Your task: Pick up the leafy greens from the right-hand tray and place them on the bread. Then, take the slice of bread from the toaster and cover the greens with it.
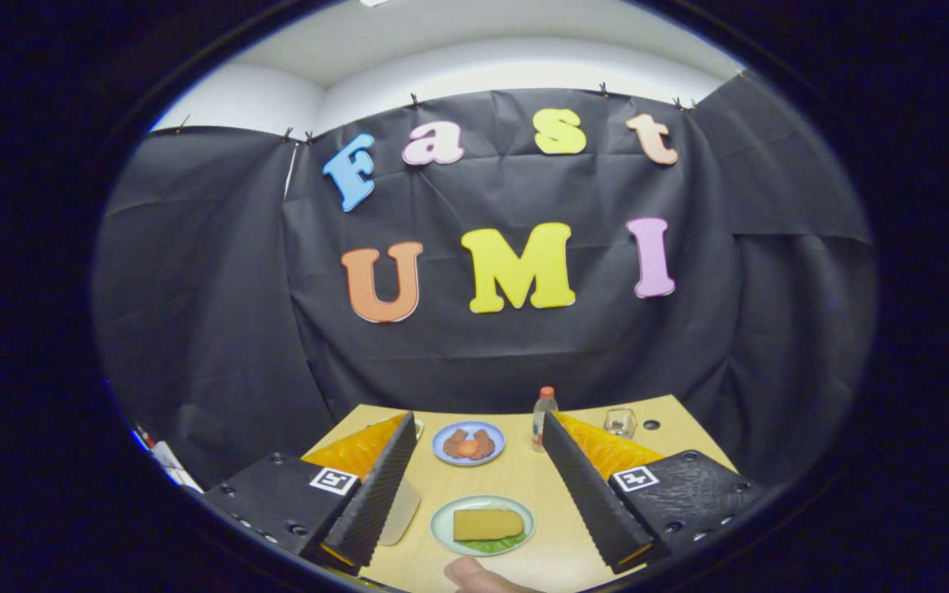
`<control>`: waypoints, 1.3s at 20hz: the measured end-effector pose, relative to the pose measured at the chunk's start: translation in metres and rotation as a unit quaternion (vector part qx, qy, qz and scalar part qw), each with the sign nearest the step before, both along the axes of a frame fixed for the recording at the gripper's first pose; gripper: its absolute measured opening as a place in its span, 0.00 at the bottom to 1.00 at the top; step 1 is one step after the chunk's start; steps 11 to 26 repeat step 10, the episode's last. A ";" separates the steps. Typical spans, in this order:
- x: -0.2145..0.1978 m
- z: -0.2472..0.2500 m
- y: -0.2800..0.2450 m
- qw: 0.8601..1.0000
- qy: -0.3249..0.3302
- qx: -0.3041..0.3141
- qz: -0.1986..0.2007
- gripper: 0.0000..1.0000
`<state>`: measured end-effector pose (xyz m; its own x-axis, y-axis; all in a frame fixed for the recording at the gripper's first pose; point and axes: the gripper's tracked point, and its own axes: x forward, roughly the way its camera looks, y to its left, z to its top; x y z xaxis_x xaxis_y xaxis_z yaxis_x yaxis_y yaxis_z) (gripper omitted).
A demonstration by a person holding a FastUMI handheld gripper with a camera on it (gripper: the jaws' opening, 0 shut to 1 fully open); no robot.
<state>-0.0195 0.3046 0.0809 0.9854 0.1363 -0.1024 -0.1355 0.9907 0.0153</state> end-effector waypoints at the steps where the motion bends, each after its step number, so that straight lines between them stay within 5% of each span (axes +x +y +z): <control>1: -0.006 0.005 -0.003 1.000 -0.012 -0.008 -0.004 0.96; 10: -0.055 0.037 -0.013 0.996 -0.068 -0.050 -0.021 0.96; 26: -0.055 0.037 -0.013 0.996 -0.068 -0.050 -0.021 0.96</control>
